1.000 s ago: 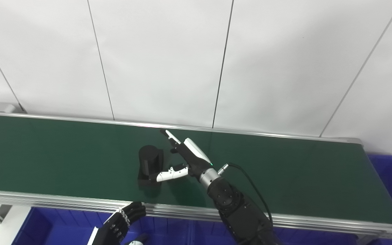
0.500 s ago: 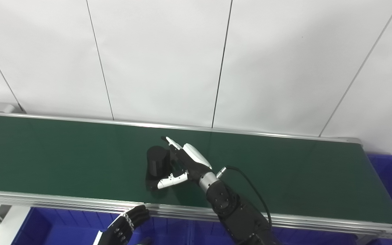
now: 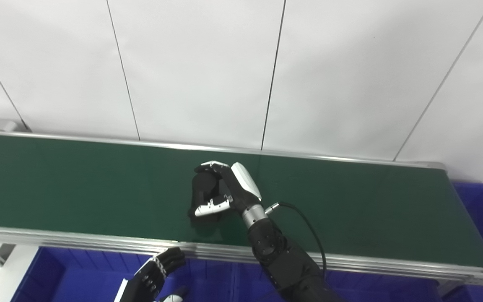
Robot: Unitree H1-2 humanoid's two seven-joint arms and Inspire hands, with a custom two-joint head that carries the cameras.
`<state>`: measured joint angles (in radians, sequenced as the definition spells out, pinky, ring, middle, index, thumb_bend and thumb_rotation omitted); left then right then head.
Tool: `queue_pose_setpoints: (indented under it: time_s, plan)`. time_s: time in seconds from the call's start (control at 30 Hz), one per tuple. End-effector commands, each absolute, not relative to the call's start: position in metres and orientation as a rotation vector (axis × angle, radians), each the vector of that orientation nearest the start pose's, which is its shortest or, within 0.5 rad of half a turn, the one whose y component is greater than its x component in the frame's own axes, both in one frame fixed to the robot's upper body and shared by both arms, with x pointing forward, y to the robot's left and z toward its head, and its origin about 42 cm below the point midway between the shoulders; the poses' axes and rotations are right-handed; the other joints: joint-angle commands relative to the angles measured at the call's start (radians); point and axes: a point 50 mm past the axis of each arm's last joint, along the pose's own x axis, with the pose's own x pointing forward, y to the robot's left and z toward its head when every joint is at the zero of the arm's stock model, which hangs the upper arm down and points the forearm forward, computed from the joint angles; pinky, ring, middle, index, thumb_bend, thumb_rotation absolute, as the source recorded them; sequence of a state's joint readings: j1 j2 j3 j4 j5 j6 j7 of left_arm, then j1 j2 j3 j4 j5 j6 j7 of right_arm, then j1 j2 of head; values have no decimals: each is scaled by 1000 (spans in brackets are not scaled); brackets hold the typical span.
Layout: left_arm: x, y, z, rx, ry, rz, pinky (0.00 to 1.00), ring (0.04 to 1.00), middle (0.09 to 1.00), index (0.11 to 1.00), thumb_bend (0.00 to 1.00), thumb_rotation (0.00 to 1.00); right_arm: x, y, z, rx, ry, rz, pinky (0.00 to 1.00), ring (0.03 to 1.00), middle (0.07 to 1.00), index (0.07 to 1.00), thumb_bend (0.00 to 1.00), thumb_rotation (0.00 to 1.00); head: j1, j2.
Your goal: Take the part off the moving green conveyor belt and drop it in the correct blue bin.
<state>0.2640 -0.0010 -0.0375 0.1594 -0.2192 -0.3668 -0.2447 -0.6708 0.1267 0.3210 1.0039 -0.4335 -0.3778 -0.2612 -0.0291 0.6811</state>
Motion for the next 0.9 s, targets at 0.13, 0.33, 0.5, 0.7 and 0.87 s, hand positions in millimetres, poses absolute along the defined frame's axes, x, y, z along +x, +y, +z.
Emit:
queue_pose_setpoints:
  time_s: [0.13,0.33,0.5,0.7,0.87]
  plan:
    - [180,207,28,-204,-42,-123,867,749,762,746,588,0,439,-16,127,-379,-319,377,254,267,471,312,566,0,0,5]
    - [178,205,27,-208,-42,-120,860,745,762,743,601,0,438,-16,124,-328,-284,404,149,173,470,196,556,0,3,10]
    - [177,204,25,-215,-38,-122,863,735,753,737,608,0,435,-20,125,-397,-340,385,66,98,470,112,553,0,-2,10]
    - [176,205,24,-224,-34,-129,861,742,758,740,592,0,423,-28,141,-357,-453,339,56,88,121,106,601,0,-9,10]
    - [178,204,25,-231,-31,-132,852,742,760,741,607,0,396,-33,184,-270,-664,269,59,93,122,118,578,0,-18,6]
